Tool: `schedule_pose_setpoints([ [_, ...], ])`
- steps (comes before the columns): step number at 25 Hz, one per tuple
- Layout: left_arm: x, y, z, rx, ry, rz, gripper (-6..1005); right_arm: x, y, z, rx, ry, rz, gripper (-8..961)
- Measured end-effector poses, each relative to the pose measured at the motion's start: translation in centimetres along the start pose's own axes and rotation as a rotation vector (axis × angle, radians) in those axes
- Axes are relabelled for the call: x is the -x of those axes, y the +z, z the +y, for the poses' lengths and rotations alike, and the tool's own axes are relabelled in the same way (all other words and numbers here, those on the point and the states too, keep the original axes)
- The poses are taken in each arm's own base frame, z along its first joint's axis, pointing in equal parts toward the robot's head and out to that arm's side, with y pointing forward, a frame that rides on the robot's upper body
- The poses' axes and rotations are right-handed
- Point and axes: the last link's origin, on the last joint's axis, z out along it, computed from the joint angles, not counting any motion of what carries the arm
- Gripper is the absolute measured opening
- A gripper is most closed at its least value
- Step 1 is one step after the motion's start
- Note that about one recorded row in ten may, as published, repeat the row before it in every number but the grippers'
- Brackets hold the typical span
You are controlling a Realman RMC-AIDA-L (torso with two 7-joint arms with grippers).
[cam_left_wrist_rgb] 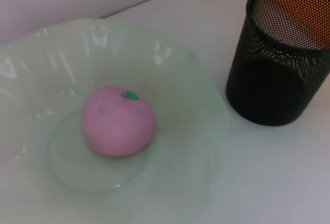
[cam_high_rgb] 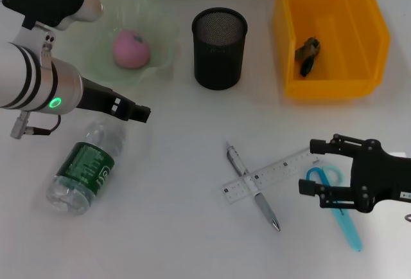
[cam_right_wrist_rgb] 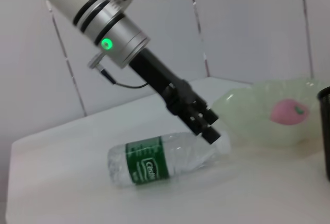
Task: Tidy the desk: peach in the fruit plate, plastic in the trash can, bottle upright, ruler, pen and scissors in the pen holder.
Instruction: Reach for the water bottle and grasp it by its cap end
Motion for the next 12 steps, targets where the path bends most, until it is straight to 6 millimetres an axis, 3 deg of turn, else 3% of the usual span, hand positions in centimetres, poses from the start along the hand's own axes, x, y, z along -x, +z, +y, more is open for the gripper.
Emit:
schedule_pose_setpoints([
  [12, 0.29, 0.61, -0.44, 0.006, -0.017, -0.052, 786, 0.44, 0.43, -0.14, 0.019, -0.024, 0.01, 818],
])
